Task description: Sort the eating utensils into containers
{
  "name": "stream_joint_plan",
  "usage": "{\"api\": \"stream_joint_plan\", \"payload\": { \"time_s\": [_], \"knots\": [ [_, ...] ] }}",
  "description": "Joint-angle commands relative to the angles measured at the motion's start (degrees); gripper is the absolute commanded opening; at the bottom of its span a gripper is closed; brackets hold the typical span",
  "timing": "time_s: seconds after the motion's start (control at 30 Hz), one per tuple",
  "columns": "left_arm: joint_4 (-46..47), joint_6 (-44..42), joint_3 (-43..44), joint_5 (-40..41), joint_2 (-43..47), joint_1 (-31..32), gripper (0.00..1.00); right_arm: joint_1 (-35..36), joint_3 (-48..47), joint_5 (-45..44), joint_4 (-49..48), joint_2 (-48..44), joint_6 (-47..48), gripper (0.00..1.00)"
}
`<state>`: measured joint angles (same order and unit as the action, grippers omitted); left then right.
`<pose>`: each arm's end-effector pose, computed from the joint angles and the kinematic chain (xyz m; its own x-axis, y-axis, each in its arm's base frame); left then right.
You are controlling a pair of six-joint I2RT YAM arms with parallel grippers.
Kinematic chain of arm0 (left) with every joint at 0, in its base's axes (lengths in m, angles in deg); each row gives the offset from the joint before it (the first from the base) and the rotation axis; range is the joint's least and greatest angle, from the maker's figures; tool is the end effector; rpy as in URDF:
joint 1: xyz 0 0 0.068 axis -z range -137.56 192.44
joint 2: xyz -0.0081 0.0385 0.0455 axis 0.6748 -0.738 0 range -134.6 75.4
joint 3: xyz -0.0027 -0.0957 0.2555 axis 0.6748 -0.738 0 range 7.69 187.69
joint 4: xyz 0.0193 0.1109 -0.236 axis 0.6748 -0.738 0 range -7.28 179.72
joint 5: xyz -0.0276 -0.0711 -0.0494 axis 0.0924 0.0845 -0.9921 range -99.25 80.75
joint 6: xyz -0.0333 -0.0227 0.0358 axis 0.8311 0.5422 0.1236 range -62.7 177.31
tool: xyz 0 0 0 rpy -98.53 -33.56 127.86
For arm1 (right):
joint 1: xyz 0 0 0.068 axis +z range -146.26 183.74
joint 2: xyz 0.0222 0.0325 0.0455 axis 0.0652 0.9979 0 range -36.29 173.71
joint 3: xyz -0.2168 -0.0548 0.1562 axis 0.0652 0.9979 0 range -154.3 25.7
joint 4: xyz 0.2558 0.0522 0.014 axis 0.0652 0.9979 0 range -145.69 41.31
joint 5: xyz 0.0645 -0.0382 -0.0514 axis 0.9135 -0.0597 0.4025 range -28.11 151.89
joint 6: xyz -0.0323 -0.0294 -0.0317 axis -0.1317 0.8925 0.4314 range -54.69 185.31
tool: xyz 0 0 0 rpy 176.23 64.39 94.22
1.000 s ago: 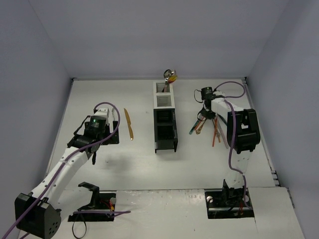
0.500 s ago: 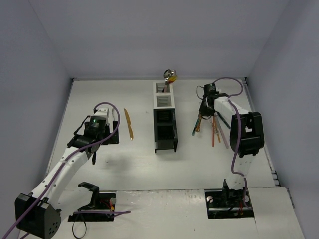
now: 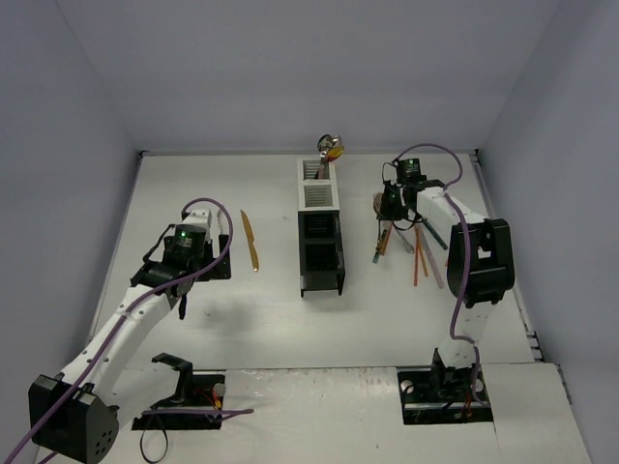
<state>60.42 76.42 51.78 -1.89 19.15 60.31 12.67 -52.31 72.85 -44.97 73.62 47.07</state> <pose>0.1987 -0.0592 0.2677 -0.6651 -0.1267 -0.7359 -0.0050 0.9862 -0.1653 0.4236 0.0734 0.2094 -0.7261 0.1969 -0.6588 -0.0669 0.9333 0.3527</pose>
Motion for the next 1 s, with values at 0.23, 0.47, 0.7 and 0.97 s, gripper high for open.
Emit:
{"api": "stream_joint_plan", "payload": {
  "time_s": [0.23, 0.47, 0.7, 0.97],
  "knots": [
    [2.4, -0.55, 1.52, 0.63, 0.17, -0.47, 0.9, -4.48, 2.81, 14.17, -13.27, -10.33, -0.61, 0.0],
    [2.49, -0.66, 1.52, 0.56, 0.09, -0.55, 0.9, -2.34, 3.79, 15.89, -13.97, -10.32, 0.0, 0.0],
    [2.84, -0.94, 1.52, 0.64, 0.46, -0.64, 0.9, 3.31, 0.8, 7.51, -14.36, -16.26, 5.03, 0.0],
    [3.9, -1.45, 0.9, 0.91, 2.07, -0.73, 0.9, 12.66, -2.23, -1.32, -25.38, -22.98, 12.45, 0.0]
  ]
}}
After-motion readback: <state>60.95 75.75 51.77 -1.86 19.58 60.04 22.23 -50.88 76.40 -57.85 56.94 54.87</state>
